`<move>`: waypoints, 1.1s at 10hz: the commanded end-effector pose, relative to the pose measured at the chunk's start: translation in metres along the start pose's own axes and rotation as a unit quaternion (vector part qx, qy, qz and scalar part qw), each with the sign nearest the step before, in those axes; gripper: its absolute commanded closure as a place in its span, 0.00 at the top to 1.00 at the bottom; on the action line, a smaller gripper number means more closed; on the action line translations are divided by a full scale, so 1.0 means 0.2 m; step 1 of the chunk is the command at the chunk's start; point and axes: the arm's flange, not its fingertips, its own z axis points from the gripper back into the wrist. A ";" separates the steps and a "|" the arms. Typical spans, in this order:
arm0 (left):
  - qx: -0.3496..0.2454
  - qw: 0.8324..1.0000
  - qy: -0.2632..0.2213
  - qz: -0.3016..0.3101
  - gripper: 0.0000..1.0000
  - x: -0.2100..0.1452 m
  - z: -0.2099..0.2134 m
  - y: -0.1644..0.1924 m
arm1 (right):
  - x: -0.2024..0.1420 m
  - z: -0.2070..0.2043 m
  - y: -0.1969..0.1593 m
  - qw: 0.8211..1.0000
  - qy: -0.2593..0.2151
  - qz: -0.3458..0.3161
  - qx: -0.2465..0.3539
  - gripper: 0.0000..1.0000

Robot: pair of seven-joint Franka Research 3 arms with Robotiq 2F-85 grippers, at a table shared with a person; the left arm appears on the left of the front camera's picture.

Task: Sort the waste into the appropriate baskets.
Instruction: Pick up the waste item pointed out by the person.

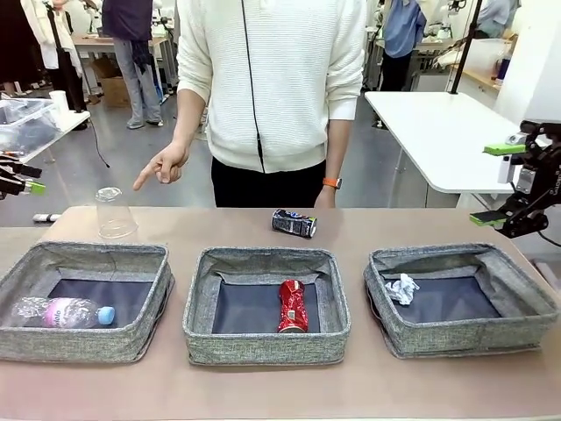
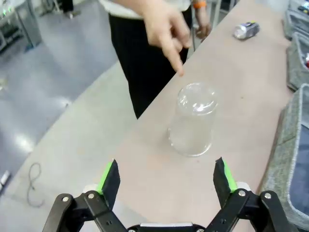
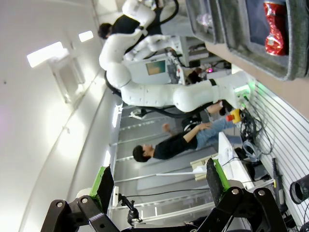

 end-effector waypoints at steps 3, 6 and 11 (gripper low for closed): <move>-0.044 0.996 0.080 -0.016 1.00 -0.09 -0.19 0.08 | 0.00 0.00 0.03 1.000 0.001 -0.010 0.003 1.00; -0.078 0.991 0.105 -0.012 1.00 -0.09 -0.35 0.12 | 0.00 0.00 0.03 1.000 0.001 -0.010 0.003 1.00; -0.144 0.985 0.100 -0.003 1.00 -0.06 -0.66 0.07 | 0.00 0.00 0.03 1.000 0.001 -0.010 0.003 1.00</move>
